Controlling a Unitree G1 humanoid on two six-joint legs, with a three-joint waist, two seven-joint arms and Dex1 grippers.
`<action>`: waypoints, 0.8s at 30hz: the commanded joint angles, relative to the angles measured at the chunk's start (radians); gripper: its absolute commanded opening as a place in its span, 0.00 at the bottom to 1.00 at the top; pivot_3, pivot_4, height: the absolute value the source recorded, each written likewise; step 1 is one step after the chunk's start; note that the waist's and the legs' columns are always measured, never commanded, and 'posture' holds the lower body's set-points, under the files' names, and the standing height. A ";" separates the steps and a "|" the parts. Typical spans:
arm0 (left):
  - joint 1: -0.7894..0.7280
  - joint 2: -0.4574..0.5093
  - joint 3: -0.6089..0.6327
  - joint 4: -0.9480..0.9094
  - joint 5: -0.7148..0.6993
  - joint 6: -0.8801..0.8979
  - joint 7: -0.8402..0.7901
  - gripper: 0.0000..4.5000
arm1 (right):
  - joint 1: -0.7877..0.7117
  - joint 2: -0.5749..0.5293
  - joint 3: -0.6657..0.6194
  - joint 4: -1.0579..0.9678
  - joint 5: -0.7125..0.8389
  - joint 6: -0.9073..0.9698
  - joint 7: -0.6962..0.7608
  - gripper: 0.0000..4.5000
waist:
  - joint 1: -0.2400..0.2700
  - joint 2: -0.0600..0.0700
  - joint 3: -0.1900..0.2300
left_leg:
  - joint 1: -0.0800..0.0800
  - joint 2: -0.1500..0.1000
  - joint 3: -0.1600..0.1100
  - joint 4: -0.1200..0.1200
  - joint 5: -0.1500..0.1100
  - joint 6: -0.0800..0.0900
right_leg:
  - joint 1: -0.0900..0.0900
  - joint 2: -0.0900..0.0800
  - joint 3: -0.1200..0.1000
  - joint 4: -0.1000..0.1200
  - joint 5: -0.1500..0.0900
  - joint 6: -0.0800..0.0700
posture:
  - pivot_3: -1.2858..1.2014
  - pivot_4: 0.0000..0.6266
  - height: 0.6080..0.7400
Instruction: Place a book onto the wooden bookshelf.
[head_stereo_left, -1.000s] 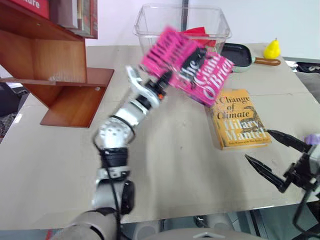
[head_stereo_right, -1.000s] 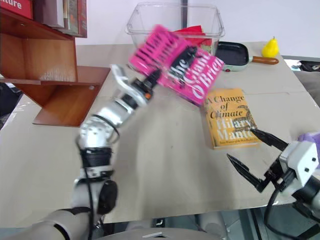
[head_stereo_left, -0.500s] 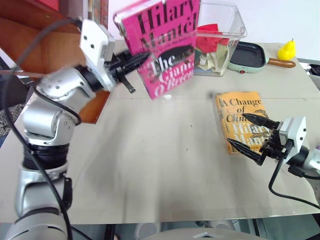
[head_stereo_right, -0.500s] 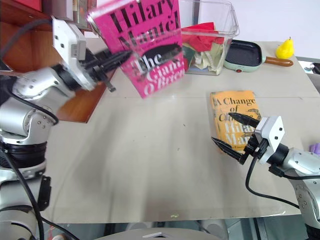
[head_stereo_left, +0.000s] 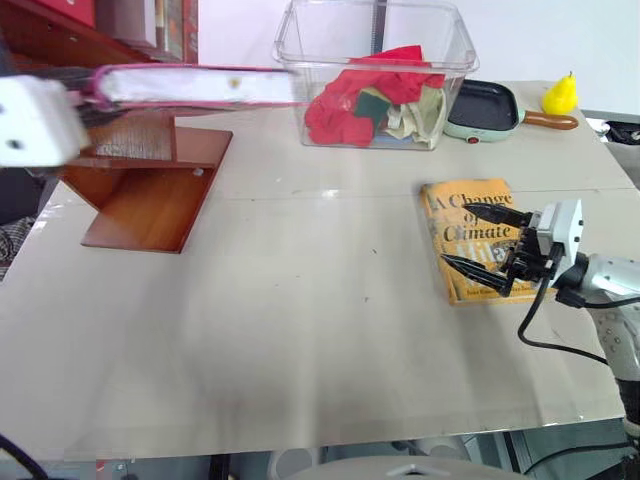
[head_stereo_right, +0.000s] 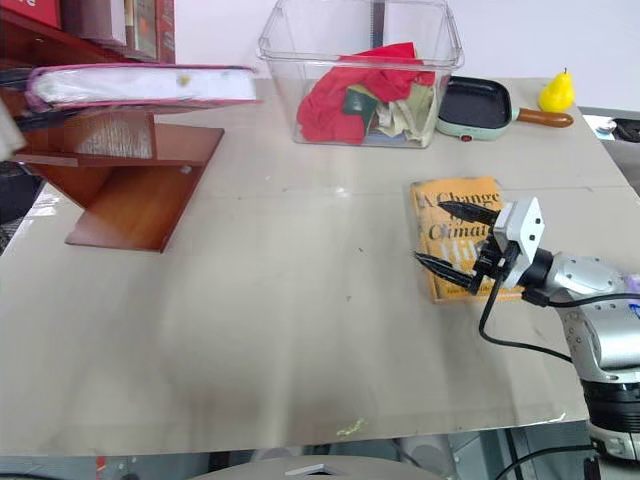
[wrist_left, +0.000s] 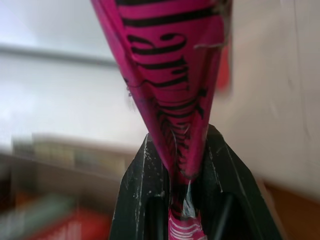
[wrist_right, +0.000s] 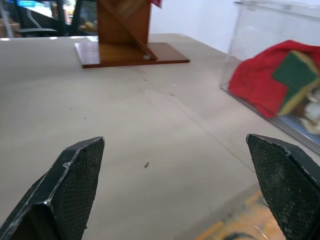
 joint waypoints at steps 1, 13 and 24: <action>-0.015 0.093 0.061 0.151 0.094 -0.088 0.051 0.05 | -0.030 0.007 0.005 0.003 0.002 -0.028 0.022 1.00 | -0.001 0.000 0.000 | 0.000 0.000 0.000 0.000 0.000 0.000 | 0.000 0.000 0.000 0.000 0.000 0.000 | 0.52 0.24 1.00; -0.091 0.169 -0.260 0.491 0.260 -0.269 0.170 0.05 | -0.009 0.015 -0.047 -0.189 0.092 0.035 -0.062 1.00 | -0.005 0.000 0.000 | 0.006 0.000 0.001 0.001 0.000 0.000 | -0.001 0.000 0.001 0.015 -0.001 -0.002 | 0.52 0.24 1.00; -0.195 0.090 -0.390 0.500 0.259 -0.157 0.140 0.15 | -0.041 -0.014 -0.110 -0.357 0.265 0.148 -0.160 1.00 | 0.005 0.004 -0.002 | 0.021 0.013 0.003 0.001 0.004 -0.005 | 0.008 0.012 0.001 0.019 -0.001 -0.012 | 0.52 0.24 1.00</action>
